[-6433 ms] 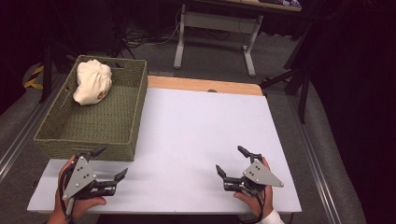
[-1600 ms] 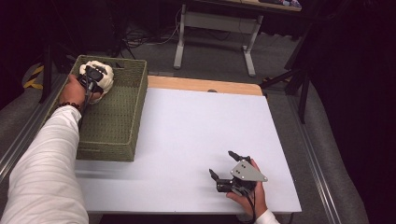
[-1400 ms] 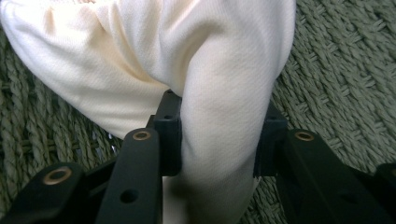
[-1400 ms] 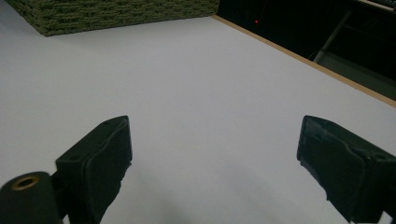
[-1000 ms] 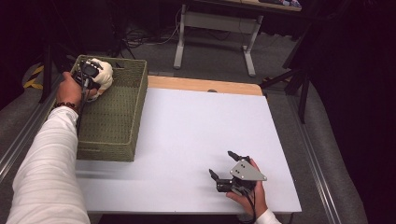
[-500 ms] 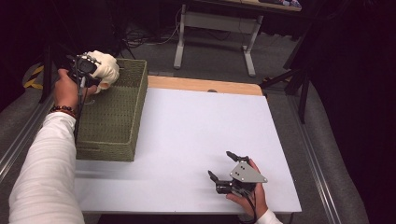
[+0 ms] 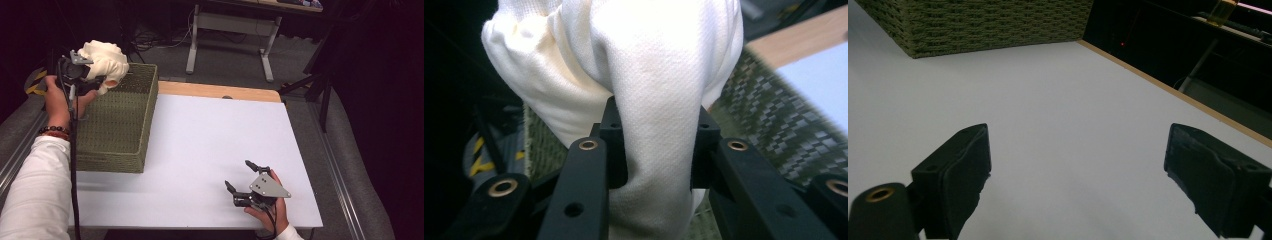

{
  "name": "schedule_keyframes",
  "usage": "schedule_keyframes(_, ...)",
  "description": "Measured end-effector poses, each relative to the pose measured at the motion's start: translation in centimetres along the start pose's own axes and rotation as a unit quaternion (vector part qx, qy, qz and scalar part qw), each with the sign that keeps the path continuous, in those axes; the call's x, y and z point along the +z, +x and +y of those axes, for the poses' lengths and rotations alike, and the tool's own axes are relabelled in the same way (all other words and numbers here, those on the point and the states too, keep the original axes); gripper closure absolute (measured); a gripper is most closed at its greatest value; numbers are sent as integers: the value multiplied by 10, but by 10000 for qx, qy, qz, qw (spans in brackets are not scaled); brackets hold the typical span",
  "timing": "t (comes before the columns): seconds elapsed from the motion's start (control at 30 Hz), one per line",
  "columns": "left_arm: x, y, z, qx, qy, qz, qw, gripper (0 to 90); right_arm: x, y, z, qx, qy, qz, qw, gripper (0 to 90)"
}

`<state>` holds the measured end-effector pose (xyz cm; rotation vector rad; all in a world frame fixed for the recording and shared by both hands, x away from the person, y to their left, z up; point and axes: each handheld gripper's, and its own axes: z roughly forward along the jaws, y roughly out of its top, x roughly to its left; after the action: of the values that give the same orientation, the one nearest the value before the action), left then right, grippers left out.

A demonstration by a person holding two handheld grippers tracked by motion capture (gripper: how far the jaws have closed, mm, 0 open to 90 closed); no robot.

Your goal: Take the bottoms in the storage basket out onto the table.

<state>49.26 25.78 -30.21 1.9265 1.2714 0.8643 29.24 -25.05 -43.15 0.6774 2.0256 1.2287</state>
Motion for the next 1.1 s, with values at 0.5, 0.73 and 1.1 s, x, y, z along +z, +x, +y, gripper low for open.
schedule_keyframes(0.5,-35,-40,8,136,-772,-672,9947,692,-6,-9,0,151,-85,-237,9996,124)
schedule_keyframes(0.73,-39,-61,9,203,-1025,-1011,9894,692,-8,-12,0,178,-120,-295,9993,124)
schedule_keyframes(1.1,-49,-102,10,522,-1350,-1532,9775,691,-9,-15,0,210,-123,-378,9990,124)
